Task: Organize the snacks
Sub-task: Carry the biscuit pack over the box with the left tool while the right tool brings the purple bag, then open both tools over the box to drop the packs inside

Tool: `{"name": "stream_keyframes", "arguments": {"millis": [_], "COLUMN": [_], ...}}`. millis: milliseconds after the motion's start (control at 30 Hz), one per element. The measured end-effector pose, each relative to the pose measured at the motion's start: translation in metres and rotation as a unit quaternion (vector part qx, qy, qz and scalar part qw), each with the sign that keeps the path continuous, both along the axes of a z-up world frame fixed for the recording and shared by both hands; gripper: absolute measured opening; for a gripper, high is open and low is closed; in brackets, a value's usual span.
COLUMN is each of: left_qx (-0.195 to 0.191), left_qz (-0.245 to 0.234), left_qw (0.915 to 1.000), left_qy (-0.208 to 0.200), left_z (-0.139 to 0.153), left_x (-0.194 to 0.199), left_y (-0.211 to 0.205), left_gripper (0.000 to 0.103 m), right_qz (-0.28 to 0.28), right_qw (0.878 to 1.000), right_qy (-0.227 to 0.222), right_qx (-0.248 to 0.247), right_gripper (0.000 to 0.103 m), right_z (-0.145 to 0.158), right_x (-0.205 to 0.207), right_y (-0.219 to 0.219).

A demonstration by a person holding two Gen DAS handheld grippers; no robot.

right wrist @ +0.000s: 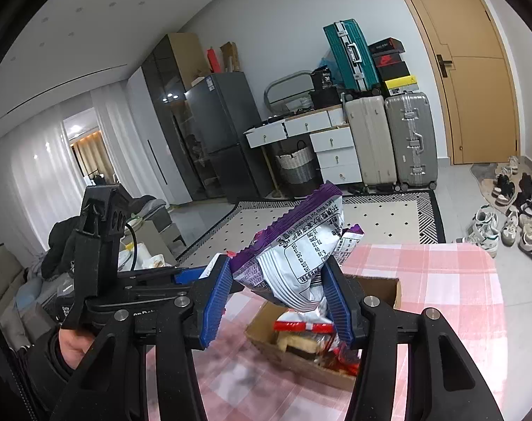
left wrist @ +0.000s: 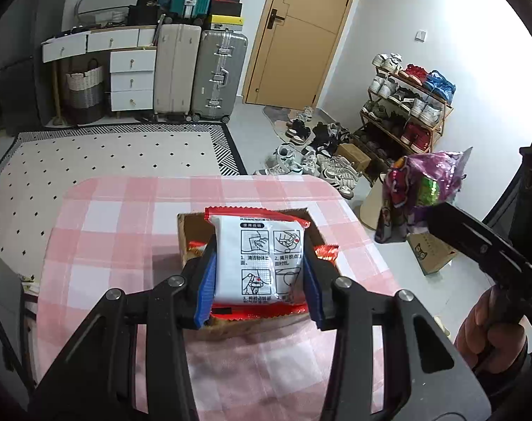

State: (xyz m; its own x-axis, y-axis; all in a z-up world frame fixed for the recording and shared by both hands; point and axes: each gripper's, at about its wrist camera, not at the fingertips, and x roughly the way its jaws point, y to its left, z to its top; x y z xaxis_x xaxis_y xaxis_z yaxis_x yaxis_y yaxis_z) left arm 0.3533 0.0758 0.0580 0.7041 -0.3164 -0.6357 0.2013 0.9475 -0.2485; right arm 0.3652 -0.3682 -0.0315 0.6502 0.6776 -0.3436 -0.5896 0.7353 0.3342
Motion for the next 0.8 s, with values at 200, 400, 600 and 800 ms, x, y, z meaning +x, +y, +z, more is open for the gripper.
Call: {"name": "stream_keyframes", "arguments": {"millis": [200, 400, 600, 800], "left_qx": [-0.002, 0.0, -0.001, 0.008], "left_qz": [-0.005, -0.016, -0.027, -0.029], "left_qw": [1.0, 0.9997, 0.9989, 0.9984], "left_qy": [0.006, 0.019, 0.037, 0.047], "left_z": [-0.001, -0.02, -0.044, -0.066], "left_x": [0.037, 0.076, 0.1, 0.113], "left_y": [-0.009, -0.017, -0.026, -0.033], "left_gripper": [0.039, 0.039, 0.039, 0.04], "right_qz": [-0.007, -0.009, -0.01, -0.006], "right_qw": [1.0, 0.998, 0.995, 0.993], "right_qy": [0.017, 0.048, 0.073, 0.089], "right_qx": [-0.023, -0.045, -0.062, -0.079], "right_gripper": [0.052, 0.053, 0.053, 0.053], "right_z": [-0.003, -0.02, -0.044, -0.065], "right_x": [0.032, 0.068, 0.097, 0.113], "right_y": [0.007, 0.018, 0.029, 0.036]}}
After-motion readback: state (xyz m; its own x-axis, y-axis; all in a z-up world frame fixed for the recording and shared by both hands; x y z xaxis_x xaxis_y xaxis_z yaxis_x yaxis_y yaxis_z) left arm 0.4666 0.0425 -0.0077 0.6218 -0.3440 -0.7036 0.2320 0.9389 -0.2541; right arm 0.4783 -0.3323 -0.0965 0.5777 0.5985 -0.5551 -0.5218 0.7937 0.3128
